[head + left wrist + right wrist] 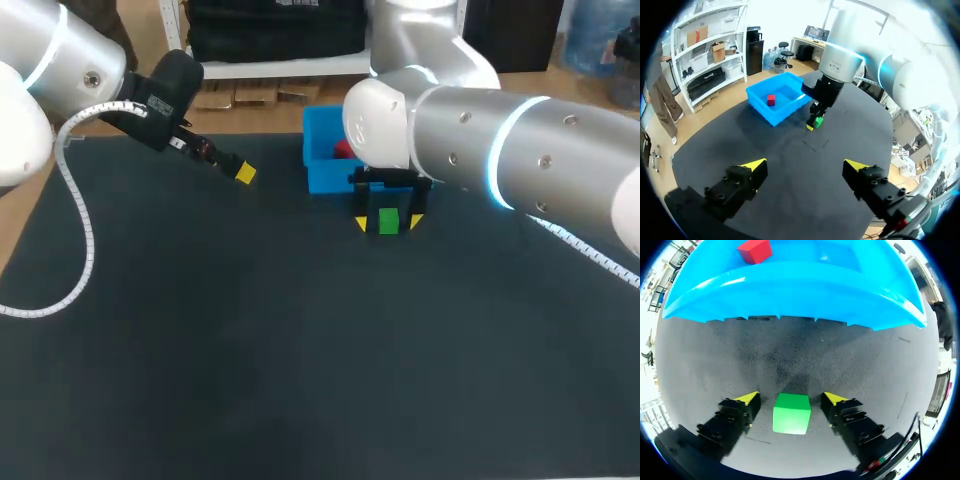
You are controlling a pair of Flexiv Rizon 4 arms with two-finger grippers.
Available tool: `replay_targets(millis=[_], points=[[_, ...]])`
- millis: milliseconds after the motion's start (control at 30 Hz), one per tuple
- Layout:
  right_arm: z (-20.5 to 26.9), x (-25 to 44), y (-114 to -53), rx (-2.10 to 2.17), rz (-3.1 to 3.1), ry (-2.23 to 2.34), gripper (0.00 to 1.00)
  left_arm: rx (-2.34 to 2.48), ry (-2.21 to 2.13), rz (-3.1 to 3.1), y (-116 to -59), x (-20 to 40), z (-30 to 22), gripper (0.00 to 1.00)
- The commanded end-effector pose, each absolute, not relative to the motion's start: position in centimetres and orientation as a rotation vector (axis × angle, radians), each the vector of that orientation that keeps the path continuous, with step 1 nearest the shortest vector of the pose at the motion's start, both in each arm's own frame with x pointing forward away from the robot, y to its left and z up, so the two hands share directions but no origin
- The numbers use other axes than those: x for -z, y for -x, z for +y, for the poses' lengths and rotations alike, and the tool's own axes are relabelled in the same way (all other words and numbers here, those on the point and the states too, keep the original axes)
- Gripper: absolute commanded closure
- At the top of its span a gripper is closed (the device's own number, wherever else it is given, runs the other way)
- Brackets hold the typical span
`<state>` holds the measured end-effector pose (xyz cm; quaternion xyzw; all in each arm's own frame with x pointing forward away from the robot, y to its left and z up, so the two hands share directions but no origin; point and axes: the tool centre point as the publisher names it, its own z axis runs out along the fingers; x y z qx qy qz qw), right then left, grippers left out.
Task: Use the left arm to pick the red cube and place it into the blue plastic box first, then use the right arm to grasp the green cube and put it into the same blue plastic box after the first action is fully finished.
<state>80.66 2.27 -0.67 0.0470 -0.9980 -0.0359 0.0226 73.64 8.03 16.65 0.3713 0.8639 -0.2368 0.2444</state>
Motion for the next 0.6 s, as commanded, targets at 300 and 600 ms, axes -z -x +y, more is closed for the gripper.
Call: replay_targets(millis=[300, 600], points=[[2.5, 1.1, -80.4, 0.119, -3.093, -0.138, 1.0, 0.651, -1.016, 2.353, -73.6, -16.6, 8.1, 0.0], [1.3, 0.0, -79.6, 0.11, -3.088, -0.125, 1.0, 0.651, -1.016, 2.353, -73.6, -16.6, 8.1, 0.0]])
